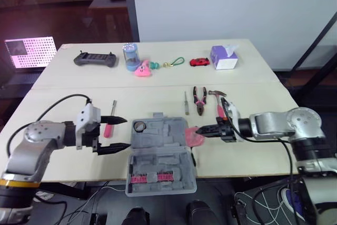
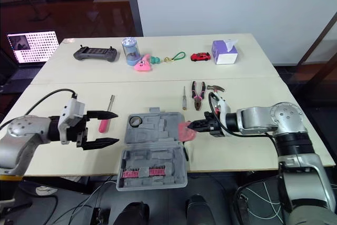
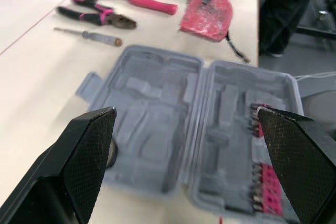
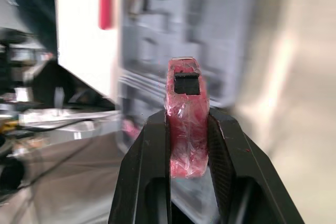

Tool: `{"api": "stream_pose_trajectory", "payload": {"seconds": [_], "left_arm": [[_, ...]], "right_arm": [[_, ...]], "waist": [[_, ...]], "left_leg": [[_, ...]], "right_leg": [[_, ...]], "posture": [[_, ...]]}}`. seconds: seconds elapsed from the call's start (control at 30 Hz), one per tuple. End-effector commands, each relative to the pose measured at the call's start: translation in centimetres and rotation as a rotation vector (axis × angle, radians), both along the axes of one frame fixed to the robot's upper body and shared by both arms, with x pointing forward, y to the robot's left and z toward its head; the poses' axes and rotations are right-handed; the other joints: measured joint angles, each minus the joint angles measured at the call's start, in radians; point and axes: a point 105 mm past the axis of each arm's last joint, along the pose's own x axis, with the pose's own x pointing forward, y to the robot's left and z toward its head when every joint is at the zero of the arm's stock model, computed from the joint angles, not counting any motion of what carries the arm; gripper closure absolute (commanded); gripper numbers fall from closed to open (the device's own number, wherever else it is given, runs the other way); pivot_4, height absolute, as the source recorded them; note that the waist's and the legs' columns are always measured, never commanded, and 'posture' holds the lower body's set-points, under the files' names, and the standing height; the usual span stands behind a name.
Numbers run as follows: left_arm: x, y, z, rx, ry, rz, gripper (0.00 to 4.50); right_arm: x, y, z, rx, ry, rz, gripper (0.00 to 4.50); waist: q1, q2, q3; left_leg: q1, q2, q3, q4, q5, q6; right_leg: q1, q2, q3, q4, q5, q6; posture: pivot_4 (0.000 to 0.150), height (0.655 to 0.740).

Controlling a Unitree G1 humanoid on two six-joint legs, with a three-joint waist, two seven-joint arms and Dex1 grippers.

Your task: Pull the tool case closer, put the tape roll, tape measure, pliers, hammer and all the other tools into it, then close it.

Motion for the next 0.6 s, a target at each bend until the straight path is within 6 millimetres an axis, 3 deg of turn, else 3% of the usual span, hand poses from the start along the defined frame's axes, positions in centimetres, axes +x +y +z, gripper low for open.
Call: {"api": "stream_pose_trajectory", "payload": {"seconds": [0.03,0.17,0.33,0.6], "left_arm": [[-1.5,0.4,0.9,-0.014,-0.005,0.006,0.0],[-2.4,0.9,0.3,-0.021,0.01,0.058,0.0],[-3.0,0.4,-0.4,-0.041,0.021,0.088,0.0],[-2.9,0.1,-0.3,-0.059,0.022,0.099,0.0]], "right_arm": [[0.1,-0.8,1.6,0.051,-0.142,-0.006,4.03],[0.5,-2.7,0.2,-0.058,-0.29,-0.037,4.03],[0.8,-3.4,-1.4,0.026,-0.22,-0.044,4.03],[2.2,-3.5,-2.5,0.053,-0.209,-0.061,4.03]], "waist": [[0.0,0.0,0.0],[0.003,0.0,0.0],[0.009,0.0,0.0],[0.015,0.0,0.0]], "left_leg": [[0.0,0.0,0.0,0.0,0.0,0.0],[0.0,0.0,0.001,0.0,-0.001,0.001],[0.001,0.0,0.001,0.0,-0.001,0.001],[0.001,0.0,0.002,0.0,-0.001,0.001]], "right_leg": [[0.0,0.0,0.0,0.0,0.0,0.0],[0.001,0.0,0.0,-0.001,0.0,0.0],[0.002,0.0,0.0,-0.003,0.0,0.0],[0.002,0.0,0.0,-0.004,0.0,0.0]], "posture": [[0.15,0.74],[0.15,0.74],[0.15,0.74],[0.15,0.74]]}}
